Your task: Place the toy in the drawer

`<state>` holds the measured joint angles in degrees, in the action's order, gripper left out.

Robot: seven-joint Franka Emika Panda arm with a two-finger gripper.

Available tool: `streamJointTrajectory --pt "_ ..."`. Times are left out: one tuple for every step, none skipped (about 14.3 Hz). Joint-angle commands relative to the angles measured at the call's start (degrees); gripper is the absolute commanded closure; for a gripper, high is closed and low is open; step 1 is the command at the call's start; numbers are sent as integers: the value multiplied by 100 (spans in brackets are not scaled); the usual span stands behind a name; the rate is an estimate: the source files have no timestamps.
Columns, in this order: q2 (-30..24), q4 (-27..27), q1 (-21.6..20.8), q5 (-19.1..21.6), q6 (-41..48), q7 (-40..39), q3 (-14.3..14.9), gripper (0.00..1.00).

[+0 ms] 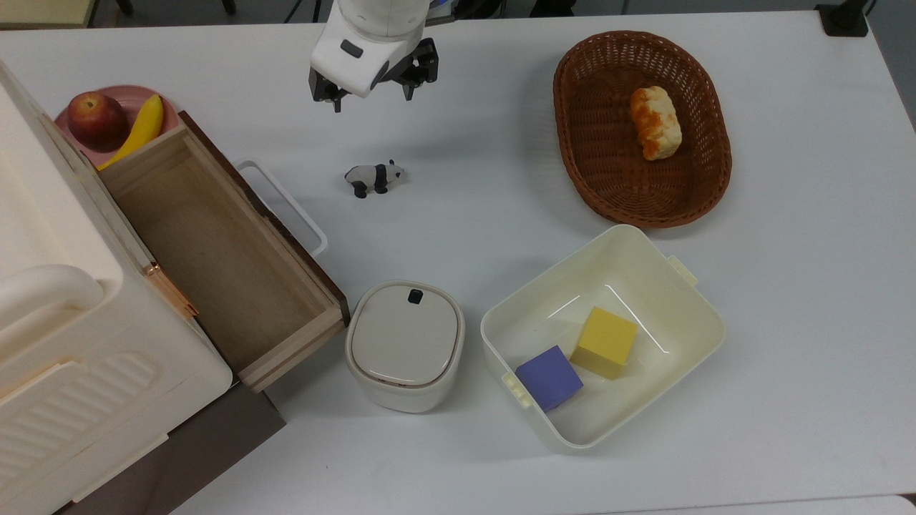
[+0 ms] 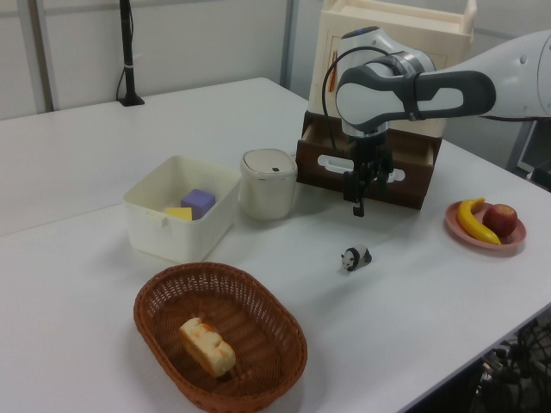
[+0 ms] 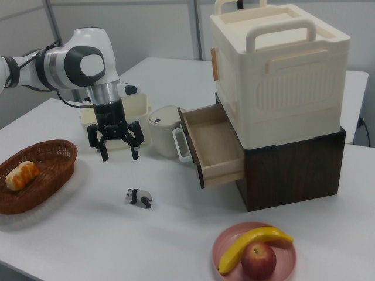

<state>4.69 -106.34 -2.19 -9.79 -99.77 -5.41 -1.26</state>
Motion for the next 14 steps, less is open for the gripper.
streamJointTrajectory --pt "-135 -222 289 -542 45 -4279 -6 0" --pt "-135 -168 289 -298 45 -3892 3 0" --pt "-135 -159 298 -182 45 -3714 3 0" --pt "-161 -150 298 -146 54 -3478 3 0" --pt "-161 -150 298 -137 54 -3327 3 0" --pt "-152 -98 307 -137 54 -3308 3 0" --pt "-152 -80 307 -137 80 -3308 3 0" --pt "-144 -80 307 -146 107 -3395 -6 0" --pt "-126 -89 307 -198 98 -3535 -6 0" --pt "-109 -89 307 -225 98 -3850 3 0" --pt "-100 -106 315 -225 90 -4193 3 0" --pt "-100 -124 333 -234 72 -4448 3 0" --pt "-82 -124 359 -234 54 -4564 3 0" --pt "-73 -133 359 -234 37 -4609 3 0"
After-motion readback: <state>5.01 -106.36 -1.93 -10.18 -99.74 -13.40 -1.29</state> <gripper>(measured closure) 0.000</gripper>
